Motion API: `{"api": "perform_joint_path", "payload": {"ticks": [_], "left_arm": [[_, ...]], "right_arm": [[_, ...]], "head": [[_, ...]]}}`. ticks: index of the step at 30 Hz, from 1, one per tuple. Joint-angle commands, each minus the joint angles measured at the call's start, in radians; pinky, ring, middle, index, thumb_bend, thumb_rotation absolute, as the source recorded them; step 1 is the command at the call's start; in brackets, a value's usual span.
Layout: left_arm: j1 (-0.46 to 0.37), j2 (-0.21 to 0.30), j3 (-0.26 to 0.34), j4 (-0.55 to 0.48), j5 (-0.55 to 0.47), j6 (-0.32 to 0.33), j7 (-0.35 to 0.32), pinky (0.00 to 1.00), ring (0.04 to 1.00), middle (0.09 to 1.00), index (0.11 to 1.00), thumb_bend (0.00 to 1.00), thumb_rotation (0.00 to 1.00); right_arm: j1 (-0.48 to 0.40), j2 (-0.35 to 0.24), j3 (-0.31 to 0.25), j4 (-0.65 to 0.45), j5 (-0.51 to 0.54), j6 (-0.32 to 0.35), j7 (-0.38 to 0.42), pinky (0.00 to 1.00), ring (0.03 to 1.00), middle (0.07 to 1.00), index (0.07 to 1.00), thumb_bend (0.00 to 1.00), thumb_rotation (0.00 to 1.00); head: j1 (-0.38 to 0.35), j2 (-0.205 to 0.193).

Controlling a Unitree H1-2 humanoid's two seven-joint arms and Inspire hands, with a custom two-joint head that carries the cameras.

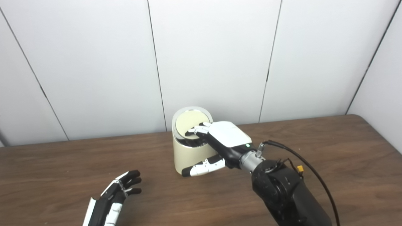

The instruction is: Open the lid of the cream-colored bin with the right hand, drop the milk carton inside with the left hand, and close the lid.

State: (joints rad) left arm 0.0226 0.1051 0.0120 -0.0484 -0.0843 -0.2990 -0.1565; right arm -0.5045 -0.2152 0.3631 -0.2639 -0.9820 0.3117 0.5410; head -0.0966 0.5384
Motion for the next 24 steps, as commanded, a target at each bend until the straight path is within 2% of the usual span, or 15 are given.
{"api": "perform_joint_path", "payload": {"ticks": [1,7,17,24], "left_arm": [[0.014,-0.008,-0.003,-0.011,0.001,-0.008,0.01,0.7,0.8,0.824,0.817,0.69,0.85],[0.015,-0.01,-0.005,-0.021,-0.007,0.0,0.007,0.7,0.8,0.825,0.819,0.68,0.85],[0.019,-0.009,-0.005,-0.026,0.003,-0.002,0.008,0.69,0.8,0.828,0.823,0.69,0.86],[0.021,-0.009,-0.005,-0.022,-0.015,-0.009,0.0,0.68,0.8,0.831,0.827,0.69,0.84]], "right_arm": [[0.007,-0.008,0.011,0.072,-0.005,0.061,0.073,0.91,0.943,0.887,0.848,0.83,0.87],[0.034,-0.008,0.019,0.087,-0.019,0.048,0.048,0.86,0.915,0.869,0.834,0.83,0.87],[0.097,-0.005,0.04,0.118,-0.022,0.061,0.015,0.85,0.915,0.864,0.825,0.84,0.88],[0.123,-0.004,0.042,0.111,-0.024,0.064,0.011,0.89,0.926,0.874,0.84,0.85,0.89]], "head": [[0.0,0.001],[0.006,0.004],[0.006,0.007],[0.009,0.01]]}}
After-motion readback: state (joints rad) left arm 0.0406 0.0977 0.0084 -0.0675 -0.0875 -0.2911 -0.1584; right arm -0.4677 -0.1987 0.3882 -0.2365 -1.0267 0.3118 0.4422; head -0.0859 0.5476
